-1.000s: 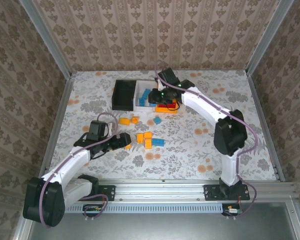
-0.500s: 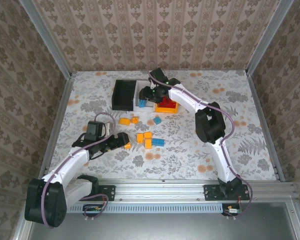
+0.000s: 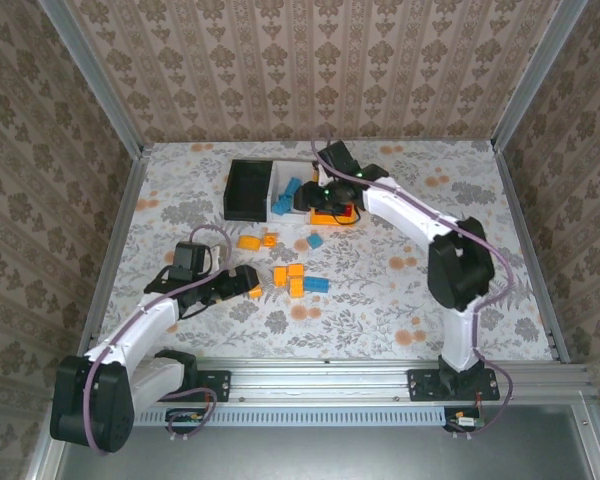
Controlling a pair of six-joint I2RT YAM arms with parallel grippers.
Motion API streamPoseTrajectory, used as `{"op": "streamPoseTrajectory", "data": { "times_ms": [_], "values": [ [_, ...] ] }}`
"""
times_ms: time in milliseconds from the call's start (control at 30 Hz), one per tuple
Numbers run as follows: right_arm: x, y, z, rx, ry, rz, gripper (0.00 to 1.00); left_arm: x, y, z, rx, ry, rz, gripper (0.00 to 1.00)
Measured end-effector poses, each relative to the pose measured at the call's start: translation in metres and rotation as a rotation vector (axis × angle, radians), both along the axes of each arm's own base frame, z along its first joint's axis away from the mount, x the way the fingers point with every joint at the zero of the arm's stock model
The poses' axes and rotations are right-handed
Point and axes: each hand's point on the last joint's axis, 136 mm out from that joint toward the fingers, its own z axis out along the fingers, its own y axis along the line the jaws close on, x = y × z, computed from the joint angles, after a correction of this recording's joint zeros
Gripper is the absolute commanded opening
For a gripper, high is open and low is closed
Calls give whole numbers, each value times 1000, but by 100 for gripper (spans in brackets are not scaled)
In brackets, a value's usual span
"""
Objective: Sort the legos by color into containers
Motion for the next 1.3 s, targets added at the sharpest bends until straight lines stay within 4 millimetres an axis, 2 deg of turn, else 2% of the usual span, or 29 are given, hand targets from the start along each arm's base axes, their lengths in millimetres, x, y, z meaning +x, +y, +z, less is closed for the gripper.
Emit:
{"op": "streamPoseTrajectory", "data": {
  "times_ms": [67, 133, 233, 333, 400, 467, 533, 733, 933, 1300],
  "values": [
    [-21, -16, 0, -37, -10, 8, 59, 1, -1, 1, -4, -1, -2, 90],
    [-43, -32, -10, -75, 5, 11, 59, 4, -3, 3, -10, 4, -1, 83],
    [-71, -53, -38, -135, 57, 16, 59, 18, -10, 10, -28, 10, -5, 63],
    [-100, -72, -77, -191, 143, 16, 59, 43, -26, 22, -72, 4, -25, 45],
    [-113, -80, -94, -214, 186, 15, 59, 60, -36, 29, -99, -9, -39, 36],
    [-121, -84, -103, -224, 206, 14, 59, 78, -47, 36, -126, -19, -48, 26],
    [-122, -85, -104, -220, 200, 13, 59, 97, -56, 41, -146, -23, -56, 14],
    [-114, -81, -87, -184, 131, 8, 59, 137, -81, 47, -158, -35, -96, 11],
    [-116, -84, -91, -194, 129, 2, 60, 158, -104, 49, -125, -43, -143, 10],
    [-118, -88, -89, -203, 117, -2, 60, 184, -100, 28, 36, 7, -157, 8]
  ]
}}
